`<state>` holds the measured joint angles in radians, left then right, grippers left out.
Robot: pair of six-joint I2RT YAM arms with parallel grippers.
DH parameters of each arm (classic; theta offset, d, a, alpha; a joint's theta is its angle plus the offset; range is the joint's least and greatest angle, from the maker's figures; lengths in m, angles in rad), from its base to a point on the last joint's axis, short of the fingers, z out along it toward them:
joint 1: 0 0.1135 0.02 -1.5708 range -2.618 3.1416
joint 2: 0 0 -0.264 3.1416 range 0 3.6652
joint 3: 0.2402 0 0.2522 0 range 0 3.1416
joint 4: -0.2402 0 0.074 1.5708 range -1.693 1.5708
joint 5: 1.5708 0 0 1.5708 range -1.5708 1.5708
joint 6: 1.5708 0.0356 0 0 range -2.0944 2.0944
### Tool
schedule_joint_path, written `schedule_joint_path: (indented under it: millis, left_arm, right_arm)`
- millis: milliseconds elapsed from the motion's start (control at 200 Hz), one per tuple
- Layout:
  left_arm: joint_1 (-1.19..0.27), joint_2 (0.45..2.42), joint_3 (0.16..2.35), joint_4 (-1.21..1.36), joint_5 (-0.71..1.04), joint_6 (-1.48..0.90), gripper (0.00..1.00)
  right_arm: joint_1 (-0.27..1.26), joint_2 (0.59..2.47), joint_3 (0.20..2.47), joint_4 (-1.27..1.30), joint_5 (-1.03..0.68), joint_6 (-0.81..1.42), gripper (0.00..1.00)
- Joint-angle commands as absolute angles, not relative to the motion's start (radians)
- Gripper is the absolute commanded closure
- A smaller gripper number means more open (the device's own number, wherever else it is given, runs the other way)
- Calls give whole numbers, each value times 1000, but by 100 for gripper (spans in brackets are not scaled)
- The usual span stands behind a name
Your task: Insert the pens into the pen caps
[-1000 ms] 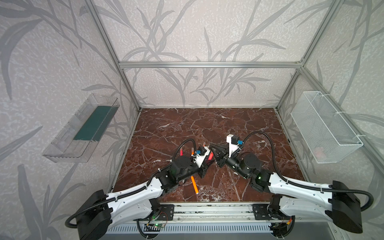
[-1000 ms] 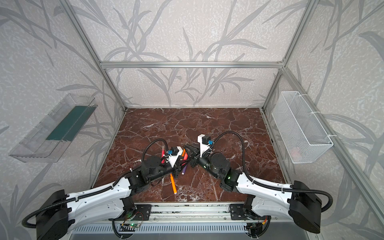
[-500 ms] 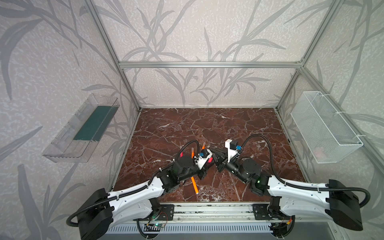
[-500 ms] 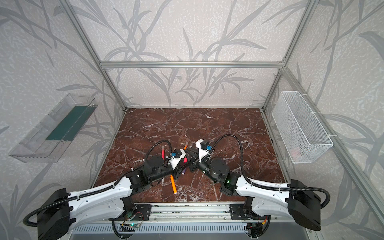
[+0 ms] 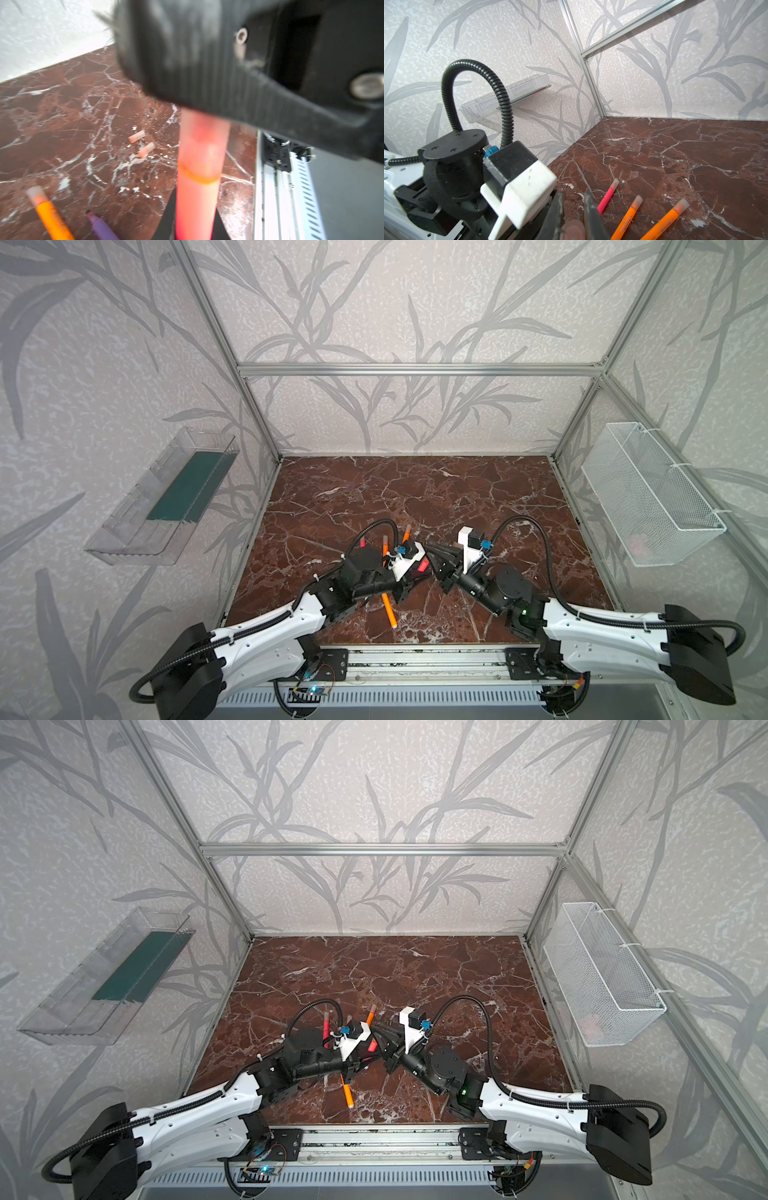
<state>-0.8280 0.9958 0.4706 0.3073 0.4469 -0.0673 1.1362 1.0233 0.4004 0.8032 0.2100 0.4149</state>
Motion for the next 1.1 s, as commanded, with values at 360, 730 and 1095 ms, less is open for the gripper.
schedule_joint_path:
  millis: [360, 730, 1095]
  left_arm:
    - [-658, 945, 582, 686, 144, -277, 100]
    - [-661, 952, 592, 667, -25, -200, 100]
    - [-661, 958, 558, 563, 137, -261, 100]
  right_arm:
    - [1256, 1071, 363, 446, 49, 567, 100]
    - [1364, 1173, 447, 314, 276, 698, 100]
    - [1354, 1039, 456, 244, 463, 601, 92]
